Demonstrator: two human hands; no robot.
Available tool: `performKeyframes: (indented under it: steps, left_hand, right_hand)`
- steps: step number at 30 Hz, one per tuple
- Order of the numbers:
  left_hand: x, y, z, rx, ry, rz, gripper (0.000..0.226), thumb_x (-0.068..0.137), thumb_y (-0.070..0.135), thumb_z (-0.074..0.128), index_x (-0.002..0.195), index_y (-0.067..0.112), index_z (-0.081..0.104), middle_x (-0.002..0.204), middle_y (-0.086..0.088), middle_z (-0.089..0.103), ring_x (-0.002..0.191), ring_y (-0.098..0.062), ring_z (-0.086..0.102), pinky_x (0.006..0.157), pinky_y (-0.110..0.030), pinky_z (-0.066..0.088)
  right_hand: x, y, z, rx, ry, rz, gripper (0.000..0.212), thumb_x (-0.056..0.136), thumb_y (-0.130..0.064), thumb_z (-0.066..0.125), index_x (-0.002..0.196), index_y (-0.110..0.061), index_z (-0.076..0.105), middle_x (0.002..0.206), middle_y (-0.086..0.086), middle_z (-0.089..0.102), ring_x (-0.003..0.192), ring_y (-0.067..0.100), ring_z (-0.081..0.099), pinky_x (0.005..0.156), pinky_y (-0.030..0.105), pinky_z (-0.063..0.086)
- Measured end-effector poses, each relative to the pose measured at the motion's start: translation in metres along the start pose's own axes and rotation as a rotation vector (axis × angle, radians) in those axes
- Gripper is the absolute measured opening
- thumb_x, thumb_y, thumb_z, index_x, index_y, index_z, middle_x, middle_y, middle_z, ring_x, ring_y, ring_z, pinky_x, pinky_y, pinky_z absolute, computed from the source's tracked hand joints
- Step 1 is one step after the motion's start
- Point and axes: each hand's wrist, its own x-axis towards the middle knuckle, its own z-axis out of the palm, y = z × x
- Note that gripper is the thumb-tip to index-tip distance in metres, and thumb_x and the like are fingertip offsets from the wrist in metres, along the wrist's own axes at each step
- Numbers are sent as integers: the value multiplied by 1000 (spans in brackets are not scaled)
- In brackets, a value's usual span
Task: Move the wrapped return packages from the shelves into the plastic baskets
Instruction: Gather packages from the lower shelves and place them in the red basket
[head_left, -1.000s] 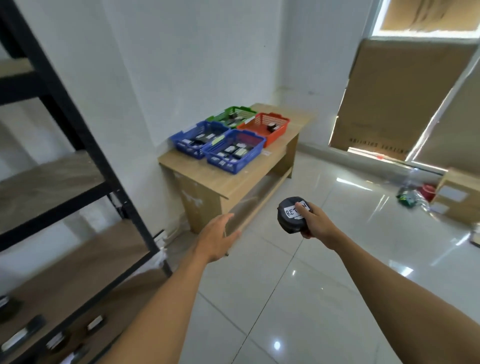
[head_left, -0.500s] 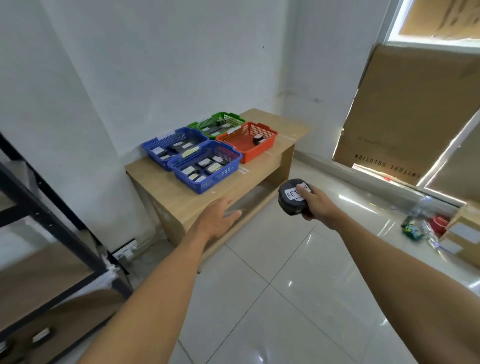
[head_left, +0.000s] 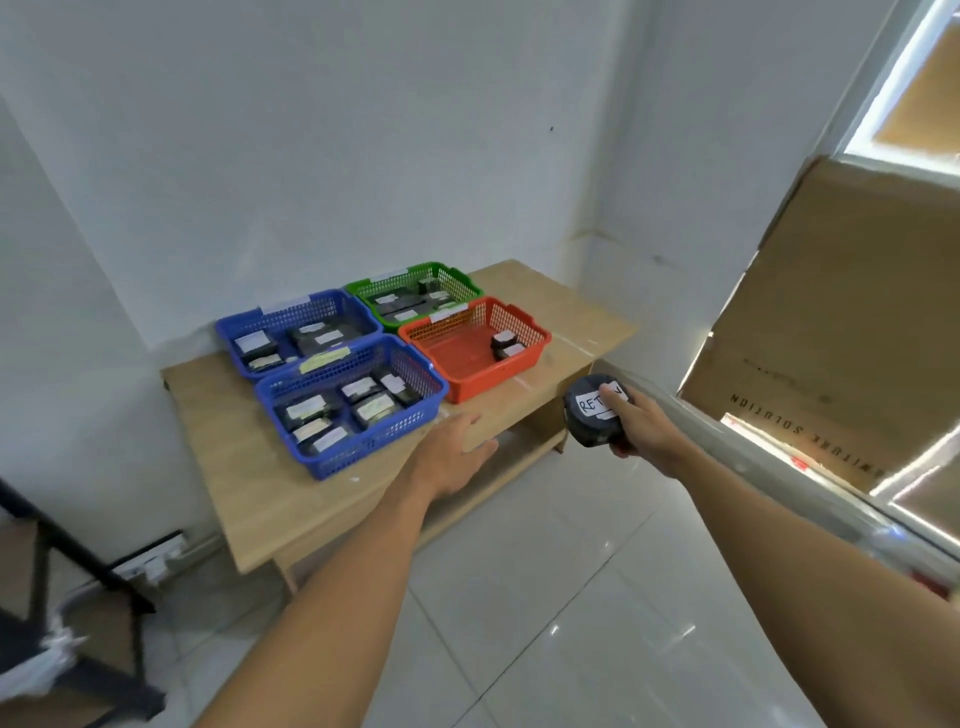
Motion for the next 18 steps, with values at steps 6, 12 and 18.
performKeyframes:
  steps: [6,12,18]
  left_hand:
    - [88,-4,11,-8,9,-61,62,99,46,57,152,17,41,157,-3,43,143,-20,41,117,-36,33]
    - [169,-28,20,-14,24,-169,60,101,40,57,151,12,41,154,-7,46,138,-22,45,114,-39,37]
    - [262,-62,27,-27,161,-341,62,102,44,54,153,13,38,159,-5,39,146,-22,36,119,-42,33]
  right_hand:
    - [121,-14,-32,-11,-8,3,43,104,-48,52,126,-12,58,80,5,64,53,12,53,50,29,38]
    - [227,-5,-31,6,-62,22,39,105,-47,51,127,-15,58,87,8,67,53,9,59,46,25,43]
    - [356,10,-25,-5,-165,33,40,106,-44,50,124,-9,56,81,12,64,51,18,54,44,26,40]
